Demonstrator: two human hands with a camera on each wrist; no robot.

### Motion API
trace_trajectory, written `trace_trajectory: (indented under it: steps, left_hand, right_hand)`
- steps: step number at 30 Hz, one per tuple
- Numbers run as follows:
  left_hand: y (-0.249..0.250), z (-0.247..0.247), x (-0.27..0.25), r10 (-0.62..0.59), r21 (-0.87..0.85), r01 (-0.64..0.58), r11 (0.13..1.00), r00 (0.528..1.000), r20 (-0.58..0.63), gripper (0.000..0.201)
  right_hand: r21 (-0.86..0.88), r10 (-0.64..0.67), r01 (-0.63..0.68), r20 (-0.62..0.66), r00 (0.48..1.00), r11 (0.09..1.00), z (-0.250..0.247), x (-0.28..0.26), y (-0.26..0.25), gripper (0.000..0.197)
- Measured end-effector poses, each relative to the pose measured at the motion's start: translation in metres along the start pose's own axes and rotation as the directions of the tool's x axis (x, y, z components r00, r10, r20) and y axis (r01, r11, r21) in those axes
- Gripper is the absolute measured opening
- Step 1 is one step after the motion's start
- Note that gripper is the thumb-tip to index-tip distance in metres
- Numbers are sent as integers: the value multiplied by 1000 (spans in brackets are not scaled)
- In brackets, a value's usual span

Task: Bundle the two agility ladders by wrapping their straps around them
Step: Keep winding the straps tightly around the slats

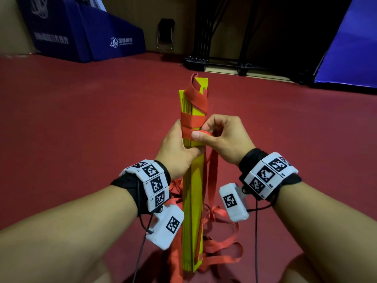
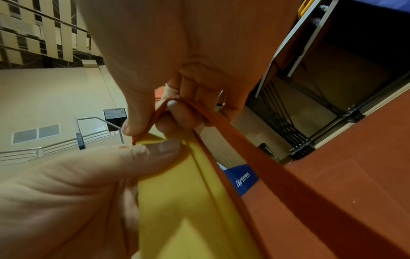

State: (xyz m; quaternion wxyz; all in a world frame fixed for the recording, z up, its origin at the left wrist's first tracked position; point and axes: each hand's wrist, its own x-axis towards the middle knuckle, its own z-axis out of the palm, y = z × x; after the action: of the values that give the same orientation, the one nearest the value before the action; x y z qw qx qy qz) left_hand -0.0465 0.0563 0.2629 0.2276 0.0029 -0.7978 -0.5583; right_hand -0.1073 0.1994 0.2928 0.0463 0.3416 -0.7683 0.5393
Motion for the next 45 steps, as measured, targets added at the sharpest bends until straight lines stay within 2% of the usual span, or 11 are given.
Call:
trace_trajectory:
  steps: [9, 15, 23, 27, 29, 31, 33, 36, 40, 42, 45]
  left_hand:
    - [-1, -7, 0, -49, -75, 48, 996, 999, -20, 47]
    - [-5, -10, 3, -48, -129, 47, 991, 999, -4, 51]
    - [-2, -11, 5, -71, -320, 70, 945, 997, 7, 48]
    - [-4, -14, 6, -101, -423, 119, 898, 993, 64, 56]
    - [-5, -14, 7, -124, -472, 140, 870, 990, 63, 53]
    - [-4, -15, 8, -136, -501, 147, 853, 989, 58, 47]
    - [-3, -15, 7, -135, -517, 143, 844, 989, 54, 43]
    - [-3, -14, 6, -130, -525, 113, 843, 991, 5, 41]
    - [-5, -12, 4, -105, -449, 53, 892, 990, -90, 29]
    - [-2, -12, 2, -69, -391, 36, 920, 995, -70, 23]
    - [2, -12, 0, -47, -378, 40, 925, 999, -10, 27]
  right_hand:
    - [-136, 64, -36, 209, 976, 990, -15, 1, 3, 18]
    - [-239, 101, -34, 273, 957, 970, -21, 3, 0, 18]
    - [-330, 69, -12, 162, 984, 944, -24, 5, 10, 22]
    - [-195, -5, 42, 188, 982, 980, -21, 4, 14, 17]
    - [-103, -62, 83, 198, 978, 991, -19, 4, 16, 12]
    - [6, -50, 50, 192, 980, 999, -17, 5, 18, 5]
    - [104, -13, -10, 212, 977, 995, -15, 6, 18, 12]
    - [87, -12, -8, 221, 975, 996, -12, 4, 13, 9]
    - [70, -22, 14, 114, 993, 997, -9, 4, 10, 11]
    - [70, -17, 14, 51, 999, 997, -8, 4, 9, 18]
    - [63, 2, -2, -4, 1000, 998, -8, 2, 9, 21]
